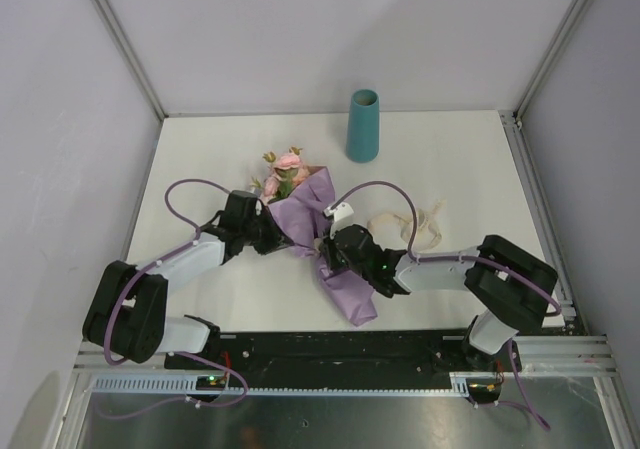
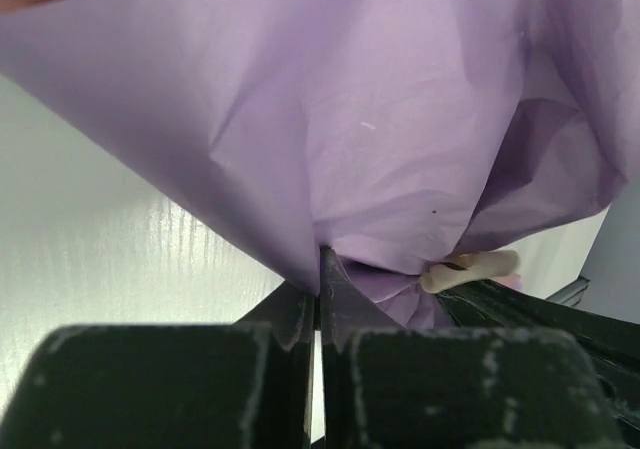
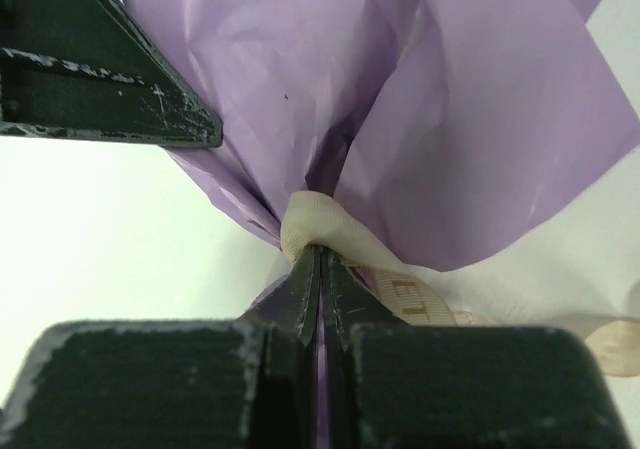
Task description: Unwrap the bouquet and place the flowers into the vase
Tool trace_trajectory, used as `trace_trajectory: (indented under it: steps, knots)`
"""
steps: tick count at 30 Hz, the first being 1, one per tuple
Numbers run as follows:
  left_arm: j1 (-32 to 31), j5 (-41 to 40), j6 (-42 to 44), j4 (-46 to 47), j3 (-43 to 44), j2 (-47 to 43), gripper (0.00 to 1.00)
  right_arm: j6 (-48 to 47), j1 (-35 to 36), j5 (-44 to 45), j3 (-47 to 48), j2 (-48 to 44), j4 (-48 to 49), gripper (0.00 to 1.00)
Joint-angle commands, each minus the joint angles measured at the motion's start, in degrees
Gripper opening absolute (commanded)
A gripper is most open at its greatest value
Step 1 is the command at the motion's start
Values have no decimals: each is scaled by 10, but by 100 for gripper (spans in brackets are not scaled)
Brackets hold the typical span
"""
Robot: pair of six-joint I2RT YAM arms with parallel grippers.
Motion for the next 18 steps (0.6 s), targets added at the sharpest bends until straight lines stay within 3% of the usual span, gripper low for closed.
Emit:
trace_trajectory:
  steps: [1, 6, 13, 18]
  knots:
    - [-3, -11, 0, 13, -6, 1, 0, 20, 0, 53, 30, -68, -47, 0]
    - [-3, -14, -2, 13, -5, 12, 0, 30, -4, 73, 48, -103, -112, 0]
    - [-3, -16, -3, 13, -4, 9, 0, 48, -5, 84, 49, -50, -125, 0]
    - [-4, -18, -4, 13, -9, 7, 0, 34, -14, 174, 62, -47, -137, 3]
